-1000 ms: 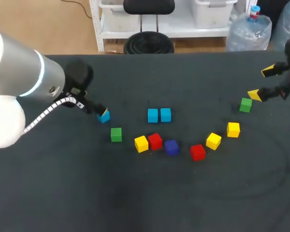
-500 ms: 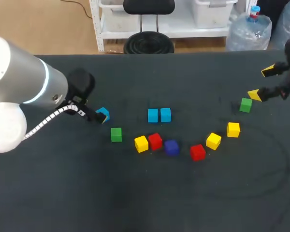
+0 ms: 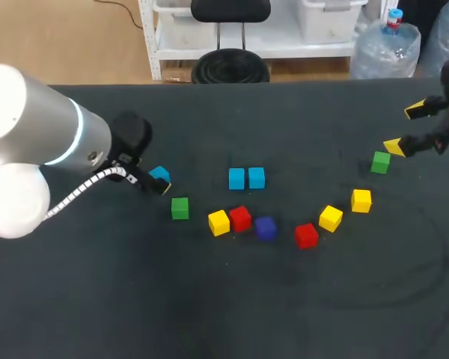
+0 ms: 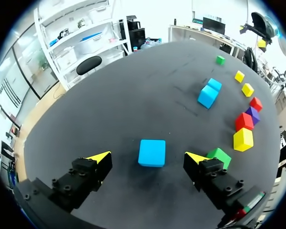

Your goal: Place the blue cubes, place green cubes on the blue cubes, place the yellow cubes on the green cubes, then place the red cubes on the yellow cubes, and place purple cube on the red cubes.

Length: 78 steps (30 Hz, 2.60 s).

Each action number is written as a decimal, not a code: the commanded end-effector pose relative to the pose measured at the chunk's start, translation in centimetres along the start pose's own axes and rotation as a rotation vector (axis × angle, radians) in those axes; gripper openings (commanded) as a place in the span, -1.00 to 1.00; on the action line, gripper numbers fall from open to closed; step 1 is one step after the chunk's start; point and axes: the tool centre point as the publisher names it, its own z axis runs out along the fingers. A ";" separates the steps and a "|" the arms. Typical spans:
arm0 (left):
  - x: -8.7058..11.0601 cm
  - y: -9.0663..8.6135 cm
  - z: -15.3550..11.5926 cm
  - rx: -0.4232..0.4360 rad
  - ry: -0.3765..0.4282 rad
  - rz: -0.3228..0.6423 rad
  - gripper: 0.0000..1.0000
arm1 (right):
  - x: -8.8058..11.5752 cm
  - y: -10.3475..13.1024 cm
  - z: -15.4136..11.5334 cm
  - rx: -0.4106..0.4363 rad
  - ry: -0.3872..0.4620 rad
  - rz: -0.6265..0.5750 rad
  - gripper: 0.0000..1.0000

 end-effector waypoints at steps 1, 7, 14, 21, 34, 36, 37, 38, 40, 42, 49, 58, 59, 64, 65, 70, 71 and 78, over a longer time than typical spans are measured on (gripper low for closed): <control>-0.1 0.1 0.7 -0.001 0.006 0.006 1.00 | 0.0 0.1 0.0 0.003 0.001 0.000 1.00; 0.0 0.0 1.1 0.005 0.008 0.013 0.78 | 0.0 0.1 0.0 0.003 0.001 0.000 1.00; -0.4 -0.1 1.4 0.015 -0.002 0.030 -0.03 | 0.0 0.1 0.0 0.003 0.001 0.000 1.00; -0.4 -0.3 1.7 0.028 -0.008 0.048 -1.00 | 0.0 0.1 0.0 0.003 0.001 0.000 1.00; -1.5 -0.5 -0.4 0.206 -0.045 0.224 -1.00 | 0.0 0.1 0.0 0.003 0.001 0.000 1.00; -2.1 -0.3 -0.9 0.234 -0.048 0.289 -1.00 | 0.0 0.1 0.0 0.003 0.001 0.000 1.00; -2.4 -0.2 -1.1 0.245 -0.052 0.324 -1.00 | 0.0 0.1 0.0 0.003 0.001 0.000 1.00; -2.7 -0.1 -1.3 0.261 -0.057 0.354 -1.00 | 0.0 0.1 0.0 0.003 0.001 0.000 1.00; -3.1 -0.1 -1.6 0.282 -0.062 0.419 -1.00 | 0.0 0.1 0.0 0.003 0.001 0.000 1.00; -3.6 -0.4 -1.8 0.308 -0.072 0.482 -1.00 | 0.0 0.1 0.0 0.003 0.001 0.000 1.00; -4.4 -1.7 -2.2 0.398 -0.102 0.632 -1.00 | 0.0 0.1 0.0 0.003 0.001 0.000 1.00; -5.1 -2.3 -1.5 0.411 -0.123 0.666 -1.00 | 0.0 0.1 0.0 0.003 0.001 0.000 1.00; -5.2 -2.3 -1.4 0.411 -0.126 0.662 -1.00 | 0.0 0.1 0.0 0.003 0.001 0.000 1.00; -5.5 -2.6 -0.6 0.403 -0.127 0.639 -1.00 | 0.0 0.1 0.0 0.003 0.001 0.000 1.00; -5.6 -2.7 -0.5 0.402 -0.127 0.635 -1.00 | 0.0 0.1 0.0 0.003 0.001 0.000 1.00; -6.1 -3.2 0.0 0.400 -0.138 0.617 -1.00 | 0.0 0.1 0.0 0.003 0.001 0.000 1.00; -6.1 -3.3 0.1 0.397 -0.139 0.619 -1.00 | 0.0 0.1 0.0 0.003 0.001 0.000 1.00; -6.1 -4.3 0.5 0.411 -0.152 0.608 -1.00 | 0.0 0.1 0.0 0.003 0.001 0.000 1.00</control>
